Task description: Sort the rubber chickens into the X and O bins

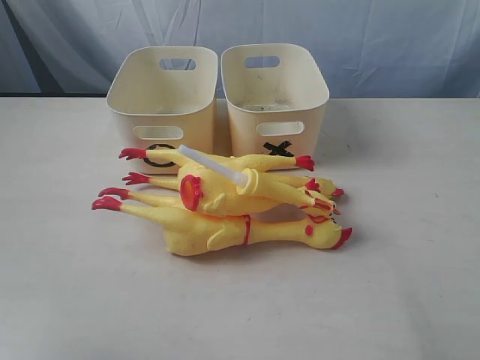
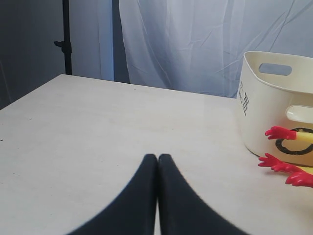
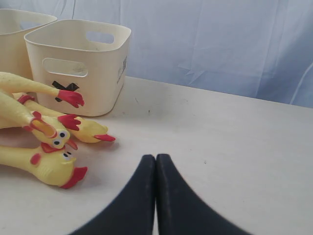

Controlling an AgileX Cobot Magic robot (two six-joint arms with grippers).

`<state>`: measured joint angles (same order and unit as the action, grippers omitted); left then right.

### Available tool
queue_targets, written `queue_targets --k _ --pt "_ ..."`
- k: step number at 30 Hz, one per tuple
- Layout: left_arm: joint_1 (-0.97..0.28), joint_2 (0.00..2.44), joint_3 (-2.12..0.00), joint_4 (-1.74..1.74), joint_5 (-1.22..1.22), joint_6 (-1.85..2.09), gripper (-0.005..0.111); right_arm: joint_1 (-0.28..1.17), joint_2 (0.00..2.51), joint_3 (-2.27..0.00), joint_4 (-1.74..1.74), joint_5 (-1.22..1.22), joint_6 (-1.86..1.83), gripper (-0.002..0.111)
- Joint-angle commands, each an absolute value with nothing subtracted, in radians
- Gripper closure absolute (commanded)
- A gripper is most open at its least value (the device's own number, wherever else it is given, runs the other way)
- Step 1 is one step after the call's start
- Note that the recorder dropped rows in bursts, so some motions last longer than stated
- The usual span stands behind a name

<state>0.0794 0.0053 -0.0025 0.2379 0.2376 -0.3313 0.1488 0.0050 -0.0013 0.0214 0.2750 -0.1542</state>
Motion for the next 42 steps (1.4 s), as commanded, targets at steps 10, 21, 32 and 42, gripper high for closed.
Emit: queue_targets --k 10,21,32,42 --pt "0.077 0.0 0.0 0.242 0.239 -0.331 0.107 0.151 0.0 0.0 0.021 0.268 -0.152 0.109" --pt "0.077 0.0 0.0 0.242 0.239 -0.331 0.107 0.151 0.0 0.0 0.074 0.141 -0.152 0.109" --pt "0.077 0.0 0.0 0.244 0.239 -0.331 0.107 0.151 0.0 0.0 0.074 0.126 -0.152 0.109" --pt "0.077 0.0 0.0 0.244 0.239 -0.331 0.107 0.151 0.0 0.0 0.268 -0.035 -0.152 0.109"
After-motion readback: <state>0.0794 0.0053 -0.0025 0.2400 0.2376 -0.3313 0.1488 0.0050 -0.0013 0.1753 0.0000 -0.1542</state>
